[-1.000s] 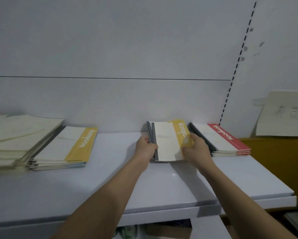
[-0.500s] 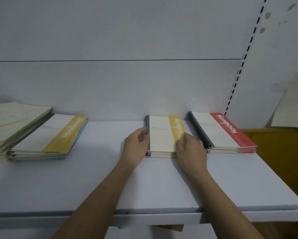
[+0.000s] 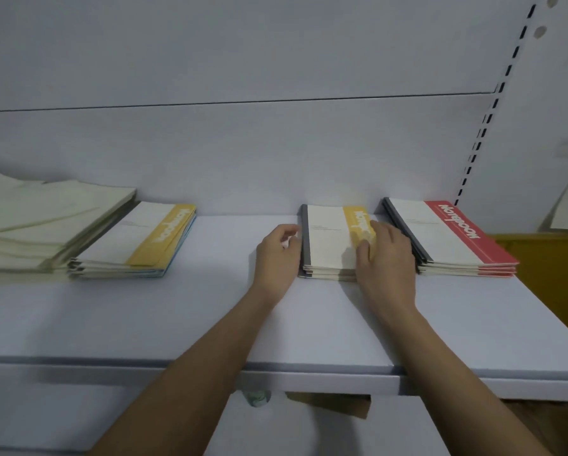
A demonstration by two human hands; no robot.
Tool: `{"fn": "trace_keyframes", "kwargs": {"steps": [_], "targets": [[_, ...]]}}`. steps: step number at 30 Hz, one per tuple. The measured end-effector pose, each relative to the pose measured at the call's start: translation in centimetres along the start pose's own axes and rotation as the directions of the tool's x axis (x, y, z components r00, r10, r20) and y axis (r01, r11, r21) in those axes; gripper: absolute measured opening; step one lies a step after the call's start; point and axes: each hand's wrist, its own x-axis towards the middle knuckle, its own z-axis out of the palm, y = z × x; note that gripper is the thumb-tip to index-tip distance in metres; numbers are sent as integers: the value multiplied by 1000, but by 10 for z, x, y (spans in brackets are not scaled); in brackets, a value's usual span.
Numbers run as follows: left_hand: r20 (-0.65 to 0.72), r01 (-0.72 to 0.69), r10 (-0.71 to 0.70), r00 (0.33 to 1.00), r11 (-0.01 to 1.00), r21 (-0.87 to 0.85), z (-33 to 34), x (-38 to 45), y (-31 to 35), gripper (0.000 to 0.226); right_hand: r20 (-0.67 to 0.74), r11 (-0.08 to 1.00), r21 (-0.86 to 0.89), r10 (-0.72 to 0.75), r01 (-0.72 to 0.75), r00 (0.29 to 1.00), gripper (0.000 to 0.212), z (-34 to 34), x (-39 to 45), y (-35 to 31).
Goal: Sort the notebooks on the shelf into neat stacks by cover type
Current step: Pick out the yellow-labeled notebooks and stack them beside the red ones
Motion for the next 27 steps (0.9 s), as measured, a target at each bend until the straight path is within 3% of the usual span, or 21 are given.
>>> {"fn": "trace_keyframes", "kwargs": {"steps": [5,9,14,17,20,23,25,27], "targets": [[46,-127,120,992,966,227,-69,-20,-12,29,-61,968,106,-220,226,974,35,-9,-19,-32],[21,-126,128,992,921,368,-153,-33,-39,24,141,937,232,-299,262,944,34,17,-45,-93],[-68,9,30,997,861,509,-255,-50,-69,18,401,886,267,-460,379,792,36,74,-67,-196],[-115,74,-15,993,841,536,-304,-54,-90,21,456,873,228,-487,431,745,43,104,-74,-256],[-89,45,2,996,848,528,-335,-48,-112,20,535,844,81,-486,531,691,61,134,-74,-297],[-35,14,4,999,866,500,-349,-44,-125,21,674,847,-34,-373,531,638,78,156,-71,-314],[-11,-8,14,1000,893,450,-354,-44,-128,21,702,847,-83,-324,525,634,70,162,-73,-315],[12,-47,46,999,926,375,-359,-43,-130,19,648,842,-110,-342,528,680,48,157,-79,-314]]}}
